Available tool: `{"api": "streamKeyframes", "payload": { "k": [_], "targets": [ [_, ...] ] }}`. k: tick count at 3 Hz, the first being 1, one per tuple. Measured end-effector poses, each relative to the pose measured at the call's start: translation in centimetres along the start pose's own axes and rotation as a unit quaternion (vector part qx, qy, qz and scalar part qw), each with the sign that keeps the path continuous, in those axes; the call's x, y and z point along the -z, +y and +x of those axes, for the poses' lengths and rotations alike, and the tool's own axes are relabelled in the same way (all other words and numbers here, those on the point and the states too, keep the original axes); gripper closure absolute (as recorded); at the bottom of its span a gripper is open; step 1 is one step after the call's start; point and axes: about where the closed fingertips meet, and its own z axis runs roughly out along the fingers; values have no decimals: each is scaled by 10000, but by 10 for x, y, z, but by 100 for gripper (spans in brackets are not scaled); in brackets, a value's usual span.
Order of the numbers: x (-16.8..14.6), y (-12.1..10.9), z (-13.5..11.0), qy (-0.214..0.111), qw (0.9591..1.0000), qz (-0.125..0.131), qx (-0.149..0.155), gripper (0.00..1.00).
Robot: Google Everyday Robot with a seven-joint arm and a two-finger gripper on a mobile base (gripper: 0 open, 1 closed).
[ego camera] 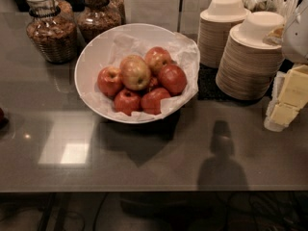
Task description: Pick apple from white bowl
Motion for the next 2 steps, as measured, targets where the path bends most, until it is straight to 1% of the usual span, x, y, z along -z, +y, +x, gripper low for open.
{"api": "streamKeyframes", "payload": {
  "k": [1, 2],
  "targets": [
    [0, 0, 0, 0, 10000, 0, 0, 0],
    [-15, -5, -19, -140, 9997, 3, 217, 0]
  ]
}}
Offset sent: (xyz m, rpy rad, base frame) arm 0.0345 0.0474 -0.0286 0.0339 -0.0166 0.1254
